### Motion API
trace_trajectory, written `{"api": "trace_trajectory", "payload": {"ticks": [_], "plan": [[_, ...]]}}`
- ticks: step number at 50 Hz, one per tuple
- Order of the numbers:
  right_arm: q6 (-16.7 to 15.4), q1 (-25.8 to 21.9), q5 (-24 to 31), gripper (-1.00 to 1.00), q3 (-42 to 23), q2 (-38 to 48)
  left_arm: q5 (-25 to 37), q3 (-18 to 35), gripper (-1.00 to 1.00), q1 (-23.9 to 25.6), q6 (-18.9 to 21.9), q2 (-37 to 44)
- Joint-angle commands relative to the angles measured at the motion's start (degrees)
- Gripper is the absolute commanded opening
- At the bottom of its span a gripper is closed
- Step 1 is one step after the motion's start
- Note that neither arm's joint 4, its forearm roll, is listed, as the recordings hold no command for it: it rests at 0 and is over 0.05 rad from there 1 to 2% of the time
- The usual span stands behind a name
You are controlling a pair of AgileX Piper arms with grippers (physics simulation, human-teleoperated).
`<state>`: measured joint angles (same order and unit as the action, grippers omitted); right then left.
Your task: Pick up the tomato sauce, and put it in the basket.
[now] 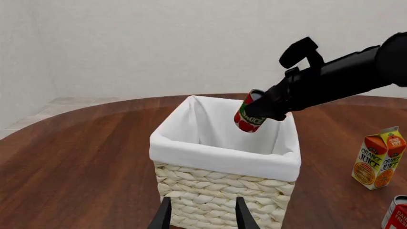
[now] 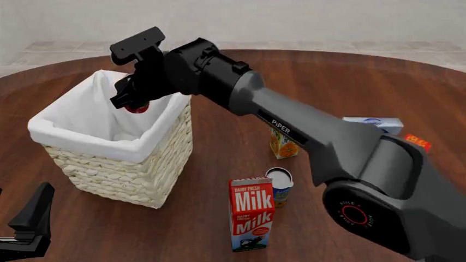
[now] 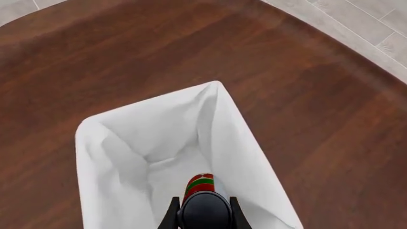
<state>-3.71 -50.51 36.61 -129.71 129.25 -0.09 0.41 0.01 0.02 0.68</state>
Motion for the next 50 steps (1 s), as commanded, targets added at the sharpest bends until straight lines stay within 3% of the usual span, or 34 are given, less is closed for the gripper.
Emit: {"api": "trace_trajectory", "payload": {"ticks": [1, 50], "plan": [[1.2, 0.3, -0.8, -1.0, -1.1, 2.4, 0.2, 0.0, 1.0, 0.0, 0.1, -0.2], [1.5, 0.6, 1.7, -1.0, -5.7, 7.6, 0.2, 0.0, 1.0, 0.0, 0.0, -0.2]]}}
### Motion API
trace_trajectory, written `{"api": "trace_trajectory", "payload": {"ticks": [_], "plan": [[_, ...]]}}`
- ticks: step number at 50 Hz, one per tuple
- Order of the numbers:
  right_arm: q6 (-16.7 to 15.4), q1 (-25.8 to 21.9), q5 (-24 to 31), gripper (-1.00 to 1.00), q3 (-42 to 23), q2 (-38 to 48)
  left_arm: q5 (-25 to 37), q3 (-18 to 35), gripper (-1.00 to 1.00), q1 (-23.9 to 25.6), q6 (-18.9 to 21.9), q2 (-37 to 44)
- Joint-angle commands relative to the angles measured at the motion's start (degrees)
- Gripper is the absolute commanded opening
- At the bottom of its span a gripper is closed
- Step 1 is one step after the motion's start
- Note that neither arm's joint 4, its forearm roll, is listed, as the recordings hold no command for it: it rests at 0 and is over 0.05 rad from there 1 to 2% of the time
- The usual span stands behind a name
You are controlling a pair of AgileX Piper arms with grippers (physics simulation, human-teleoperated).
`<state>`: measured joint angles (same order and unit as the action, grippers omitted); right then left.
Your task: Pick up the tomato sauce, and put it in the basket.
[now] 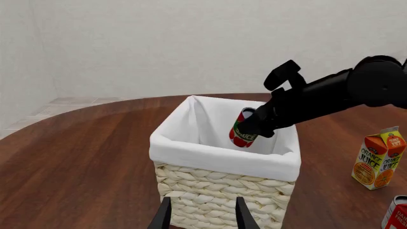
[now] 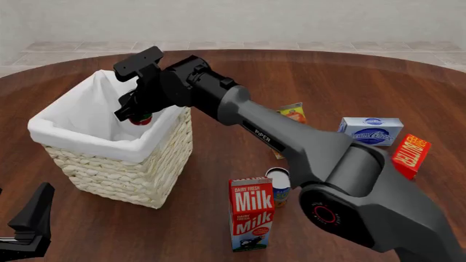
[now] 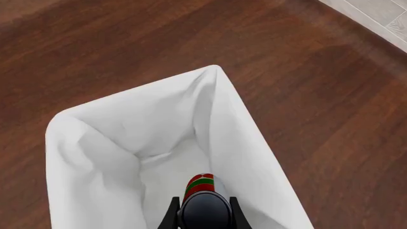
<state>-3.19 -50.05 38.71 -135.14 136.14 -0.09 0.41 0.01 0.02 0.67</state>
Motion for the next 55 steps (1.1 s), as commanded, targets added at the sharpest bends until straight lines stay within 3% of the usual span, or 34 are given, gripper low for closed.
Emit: {"api": "trace_trajectory", "payload": {"ticks": [1, 11, 12, 38, 55], "plan": [[1.0, 0.2, -0.2, -1.0, -0.4, 0.8, 0.2, 0.0, 1.0, 0.0, 0.0, -0.2], [0.5, 0.3, 1.2, -1.0, -2.6, 1.9, 0.2, 0.0, 1.0, 0.0, 0.0, -0.2], [0.5, 0.2, 1.1, 1.0, -2.6, 1.8, 0.2, 0.0, 1.0, 0.0, 0.0, -0.2], [0.3, 0.0, -0.1, 1.0, 0.7, -1.2, 0.2, 0.0, 1.0, 0.0, 0.1, -0.2], [-1.2, -1.4, -2.4, 1.0, 12.8, -14.1, 0.2, 0.0, 1.0, 0.0, 0.1, -0.2]]}}
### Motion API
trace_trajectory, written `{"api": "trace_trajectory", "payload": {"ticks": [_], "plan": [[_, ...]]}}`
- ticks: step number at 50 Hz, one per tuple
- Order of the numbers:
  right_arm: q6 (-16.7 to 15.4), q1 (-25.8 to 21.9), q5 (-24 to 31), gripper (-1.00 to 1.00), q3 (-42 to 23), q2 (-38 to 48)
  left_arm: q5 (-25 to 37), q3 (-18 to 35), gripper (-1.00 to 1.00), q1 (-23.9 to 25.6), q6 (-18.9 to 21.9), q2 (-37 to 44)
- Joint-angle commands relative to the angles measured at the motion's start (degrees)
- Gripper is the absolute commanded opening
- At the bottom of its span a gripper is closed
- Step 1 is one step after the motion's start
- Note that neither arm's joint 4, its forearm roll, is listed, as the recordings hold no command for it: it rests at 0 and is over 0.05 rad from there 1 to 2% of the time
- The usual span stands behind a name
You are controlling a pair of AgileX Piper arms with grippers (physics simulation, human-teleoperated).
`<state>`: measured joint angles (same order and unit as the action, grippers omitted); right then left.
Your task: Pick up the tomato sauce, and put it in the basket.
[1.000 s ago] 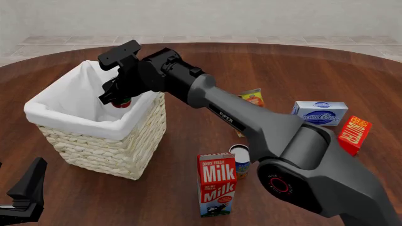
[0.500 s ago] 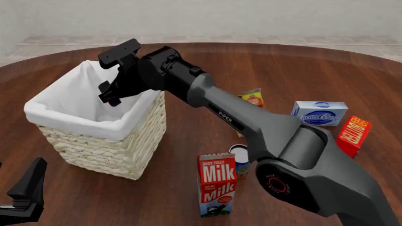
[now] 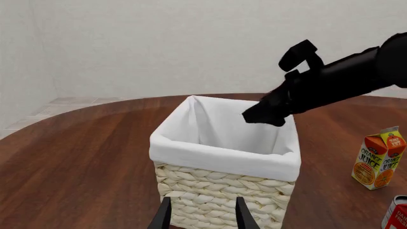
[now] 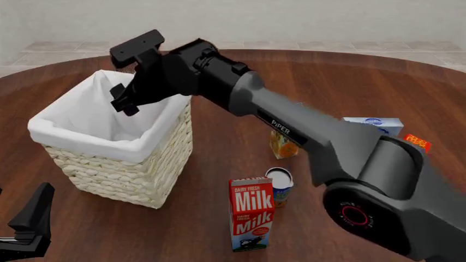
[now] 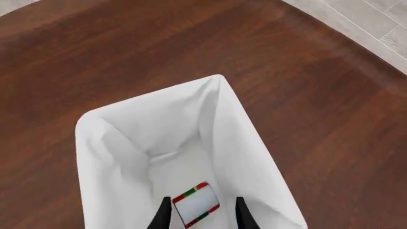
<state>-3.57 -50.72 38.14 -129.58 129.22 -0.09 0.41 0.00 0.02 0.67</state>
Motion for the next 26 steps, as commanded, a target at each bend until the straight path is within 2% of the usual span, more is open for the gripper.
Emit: {"api": "trace_trajectory", "payload": {"ticks": [1, 7, 17, 25, 26], "plan": [[-0.9, -0.8, -2.1, 1.0, 8.3, -8.1, 0.2, 0.0, 1.0, 0.0, 0.0, -0.2], [-1.5, -0.8, -2.8, 1.0, 13.6, -13.4, 0.2, 0.0, 1.0, 0.0, 0.0, -0.2], [-0.3, -0.6, -6.4, 1.0, 24.2, -22.5, 0.2, 0.0, 1.0, 0.0, 0.0, -0.2], [1.8, -0.2, -12.3, 1.0, 37.0, -33.8, 0.2, 0.0, 1.0, 0.0, 0.0, -0.2], [1.8, -0.2, -12.3, 1.0, 37.1, -33.9, 0.2, 0.0, 1.0, 0.0, 0.0, -0.2]]}}
